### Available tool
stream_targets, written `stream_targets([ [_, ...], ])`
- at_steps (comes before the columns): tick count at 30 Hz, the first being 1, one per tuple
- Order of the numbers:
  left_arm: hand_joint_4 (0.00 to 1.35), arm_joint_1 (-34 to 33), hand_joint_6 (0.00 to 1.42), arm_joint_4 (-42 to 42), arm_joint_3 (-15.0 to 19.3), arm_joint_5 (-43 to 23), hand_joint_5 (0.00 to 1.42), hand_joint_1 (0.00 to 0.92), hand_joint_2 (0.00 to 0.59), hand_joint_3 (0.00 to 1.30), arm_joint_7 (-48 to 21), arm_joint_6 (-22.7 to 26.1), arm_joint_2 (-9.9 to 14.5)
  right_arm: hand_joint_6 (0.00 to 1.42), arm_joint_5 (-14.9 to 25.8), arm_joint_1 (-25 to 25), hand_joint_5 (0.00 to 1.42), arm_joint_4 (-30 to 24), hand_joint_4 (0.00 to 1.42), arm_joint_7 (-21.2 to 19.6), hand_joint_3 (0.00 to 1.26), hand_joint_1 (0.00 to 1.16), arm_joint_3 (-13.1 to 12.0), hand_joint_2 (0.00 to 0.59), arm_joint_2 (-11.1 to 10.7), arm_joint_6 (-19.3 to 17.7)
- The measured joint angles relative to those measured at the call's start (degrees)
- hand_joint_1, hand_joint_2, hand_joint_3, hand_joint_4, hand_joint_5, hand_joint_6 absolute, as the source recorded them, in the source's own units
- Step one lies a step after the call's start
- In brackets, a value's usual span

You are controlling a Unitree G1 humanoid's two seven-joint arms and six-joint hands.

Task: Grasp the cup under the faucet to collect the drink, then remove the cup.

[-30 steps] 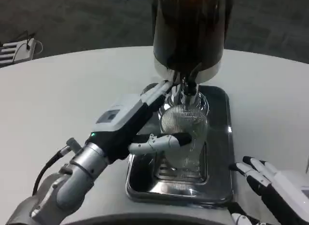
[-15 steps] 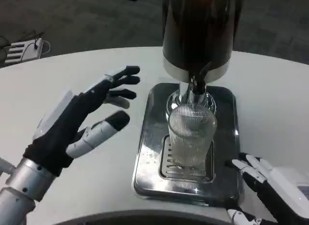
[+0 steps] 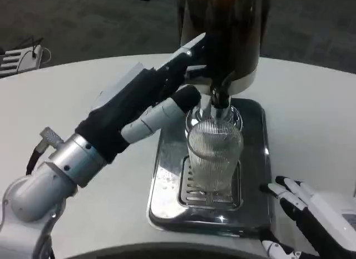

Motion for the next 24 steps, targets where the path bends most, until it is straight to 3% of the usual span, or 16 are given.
stream_targets([
  [13,0.01,-8.11,0.09,7.52,-4.57,7.38,0.14,0.000,0.104,0.03,-3.91,0.16,-2.92,0.08,0.31,1.10,0.00,-1.11,0.00,0.00,0.10,0.25,-0.48,0.507,0.03,0.00],
  [19,0.00,-10.11,0.06,8.87,-6.46,10.67,0.09,0.000,0.102,0.01,-5.57,-3.16,-2.00,0.08,1.34,1.83,0.00,-1.23,0.00,-0.01,0.10,0.25,-0.97,0.507,0.03,-0.01],
  [21,0.00,-11.02,0.04,9.99,-7.63,12.97,0.07,0.000,0.097,0.00,-5.98,-6.45,-0.95,0.08,2.36,1.91,0.00,-1.29,0.00,-0.04,0.10,0.25,-1.48,0.506,0.09,0.00],
  [24,0.00,-11.94,0.04,10.96,-8.81,14.86,0.07,0.000,0.094,0.00,-6.09,-9.37,0.22,0.09,5.06,1.90,0.01,-1.30,0.00,-0.04,0.09,0.25,-2.48,0.473,0.56,0.55],
])
